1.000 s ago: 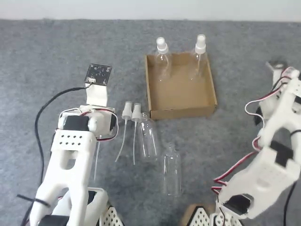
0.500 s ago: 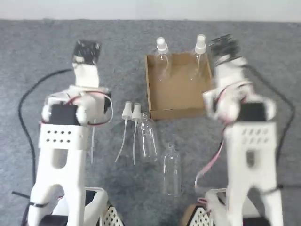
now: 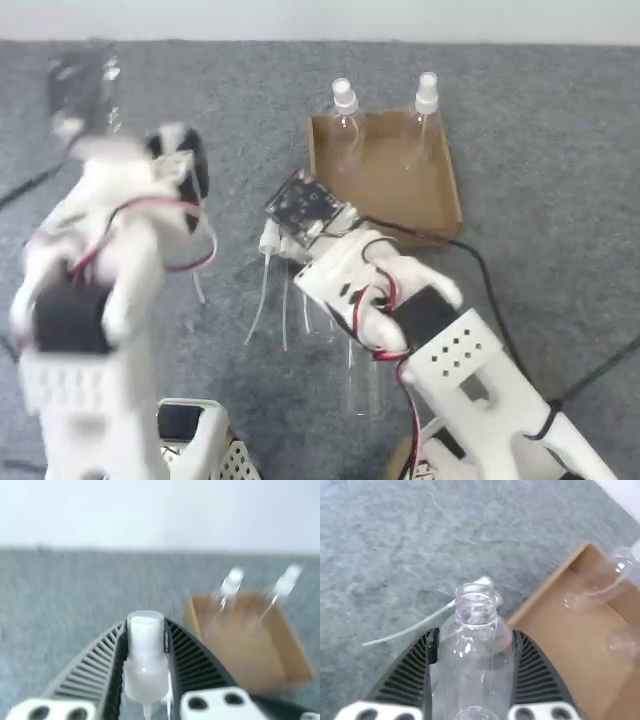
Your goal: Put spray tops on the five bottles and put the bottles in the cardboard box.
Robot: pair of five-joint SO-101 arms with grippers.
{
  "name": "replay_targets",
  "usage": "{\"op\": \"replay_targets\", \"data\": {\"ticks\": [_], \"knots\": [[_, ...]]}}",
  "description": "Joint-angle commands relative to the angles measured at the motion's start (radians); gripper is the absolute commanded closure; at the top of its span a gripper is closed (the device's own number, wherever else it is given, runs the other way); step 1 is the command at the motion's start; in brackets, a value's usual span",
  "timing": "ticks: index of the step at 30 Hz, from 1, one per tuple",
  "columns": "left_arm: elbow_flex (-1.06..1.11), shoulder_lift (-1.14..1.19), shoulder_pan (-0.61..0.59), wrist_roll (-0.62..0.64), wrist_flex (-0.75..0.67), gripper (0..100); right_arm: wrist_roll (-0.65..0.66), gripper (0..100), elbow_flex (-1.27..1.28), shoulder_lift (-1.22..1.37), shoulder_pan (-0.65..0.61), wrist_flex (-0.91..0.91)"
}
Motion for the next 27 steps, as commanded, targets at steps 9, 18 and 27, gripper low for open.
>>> {"op": "replay_targets", "data": {"ticks": [9, 18, 27], "knots": [[0.027, -0.141, 0.008, 0.276, -0.193, 99, -0.012, 99.1, 0.092, -0.054, -0.101, -0.151], [0.237, -0.144, 0.002, 0.308, -0.397, 99, -0.012, 99.2, 0.247, -0.133, -0.101, -0.334], [0.263, -0.138, 0.009, 0.327, -0.485, 99, -0.012, 99.2, 0.296, -0.231, -0.101, -0.292]]}}
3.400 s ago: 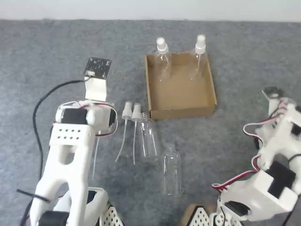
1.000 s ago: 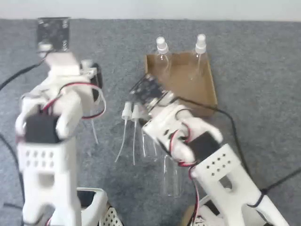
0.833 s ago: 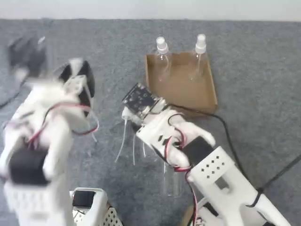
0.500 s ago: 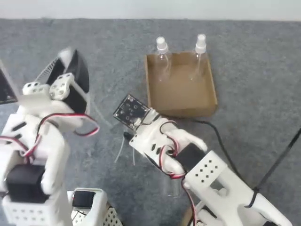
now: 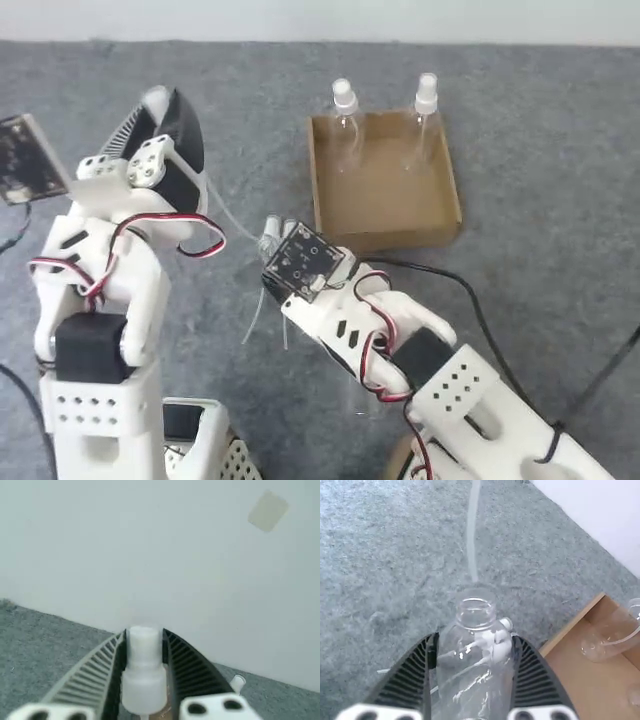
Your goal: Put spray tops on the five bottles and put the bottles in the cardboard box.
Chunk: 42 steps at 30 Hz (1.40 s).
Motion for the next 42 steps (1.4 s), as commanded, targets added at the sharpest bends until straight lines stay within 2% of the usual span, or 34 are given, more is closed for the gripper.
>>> {"op": "replay_targets", "data": {"ticks": [1, 9, 13, 18, 21, 25, 27, 31, 37, 42], "knots": [[-0.004, -0.009, 0.003, 0.021, -0.031, 99, -0.012, 99.2, -0.009, -0.044, -0.007, 0.004], [0.136, -0.017, 0.138, 0.017, 0.034, 99, -0.012, 99.2, -0.008, -0.053, -0.001, 0.012], [0.242, -0.018, 0.141, 0.014, -0.006, 99, -0.012, 99.0, 0.028, -0.054, -0.005, 0.008], [0.320, -0.018, 0.143, -0.057, -0.008, 99, -0.006, 99.1, 0.066, -0.068, -0.001, 0.001], [0.340, -0.020, 0.149, -0.060, -0.006, 99, -0.017, 99.1, 0.083, -0.108, 0.019, -0.077], [0.329, -0.020, 0.152, -0.060, 0.025, 99, -0.209, 99.2, 0.183, -0.134, 0.070, -0.268], [0.323, -0.025, 0.153, -0.075, 0.048, 99, -0.262, 99.2, 0.203, -0.130, 0.081, -0.331], [0.334, -0.043, 0.210, -0.147, 0.057, 99, -0.269, 99.2, 0.204, -0.110, 0.076, -0.363], [0.377, -0.049, 0.270, -0.178, 0.049, 99, -0.269, 99.2, 0.207, -0.114, 0.074, -0.364], [0.380, -0.052, 0.273, -0.189, 0.057, 97, -0.267, 99.2, 0.207, -0.114, 0.074, -0.364]]}}
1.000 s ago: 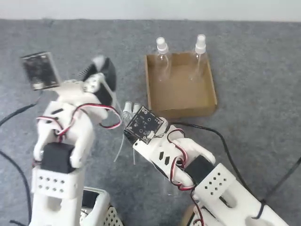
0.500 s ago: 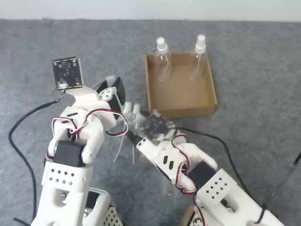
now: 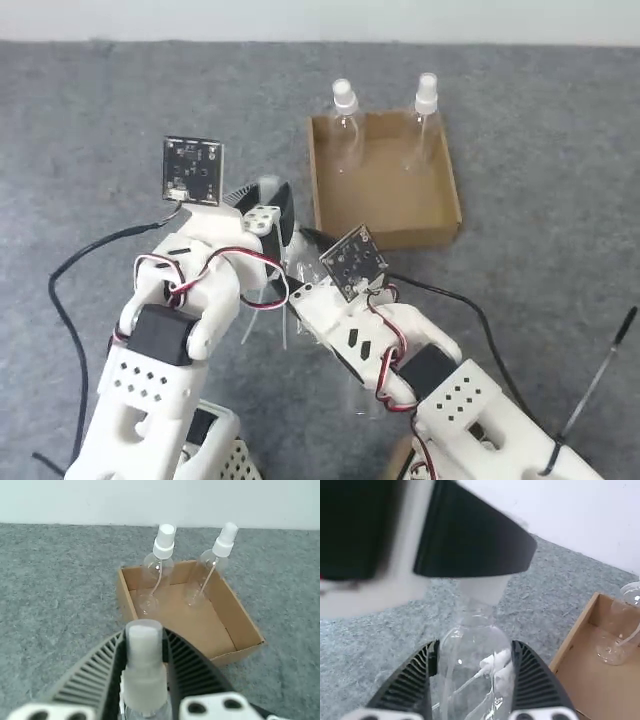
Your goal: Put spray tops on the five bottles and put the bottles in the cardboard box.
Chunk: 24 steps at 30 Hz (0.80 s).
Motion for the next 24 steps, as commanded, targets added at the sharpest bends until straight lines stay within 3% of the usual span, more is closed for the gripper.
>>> {"op": "replay_targets", "data": {"ticks": [1, 6, 10, 14, 24], "knots": [[-0.008, -0.025, 0.000, -0.012, 0.015, 94, -0.012, 99.2, -0.021, -0.021, 0.030, -0.030], [-0.093, -0.025, -0.003, -0.043, 0.040, 83, -0.012, 99.2, -0.021, -0.021, 0.033, -0.028], [-0.229, -0.023, -0.089, -0.037, 0.153, 83, -0.011, 99.2, -0.011, -0.021, 0.033, -0.030], [-0.320, -0.014, -0.175, -0.034, 0.160, 83, -0.008, 99.2, 0.009, -0.021, 0.033, -0.064], [-0.291, 0.137, -0.183, -0.094, 0.107, 89, -0.006, 99.2, 0.020, -0.021, 0.033, -0.077]]}}
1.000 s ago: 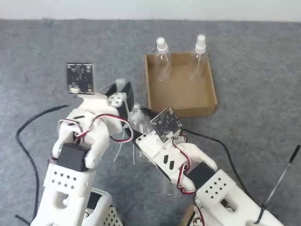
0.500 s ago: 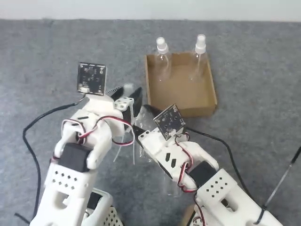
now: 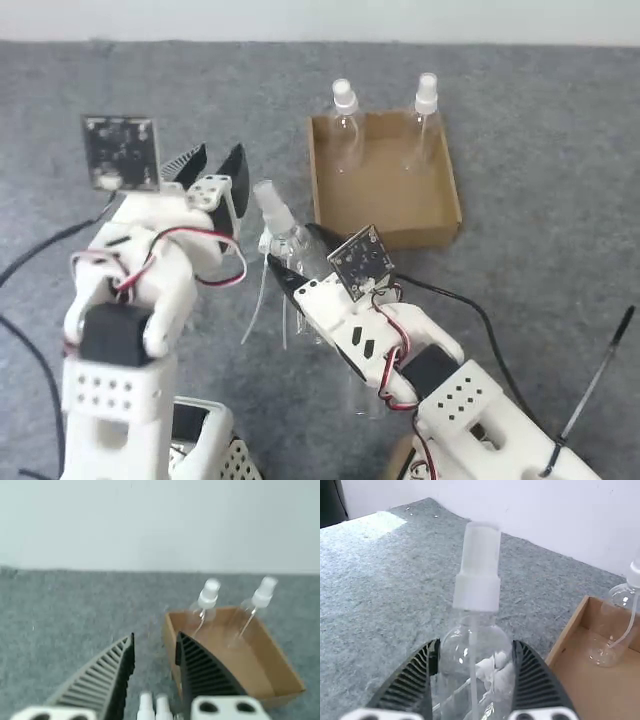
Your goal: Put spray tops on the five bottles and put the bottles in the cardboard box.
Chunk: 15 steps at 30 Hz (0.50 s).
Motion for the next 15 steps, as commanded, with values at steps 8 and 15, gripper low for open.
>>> {"op": "replay_targets", "data": {"ticks": [8, 15], "knots": [[0.111, 0.023, 0.104, -0.086, -0.020, 90, -0.006, 99.2, -0.012, -0.019, 0.016, -0.024], [0.196, -0.121, 0.124, -0.089, -0.026, 90, -0.006, 99.2, -0.012, -0.019, 0.016, -0.024]]}}
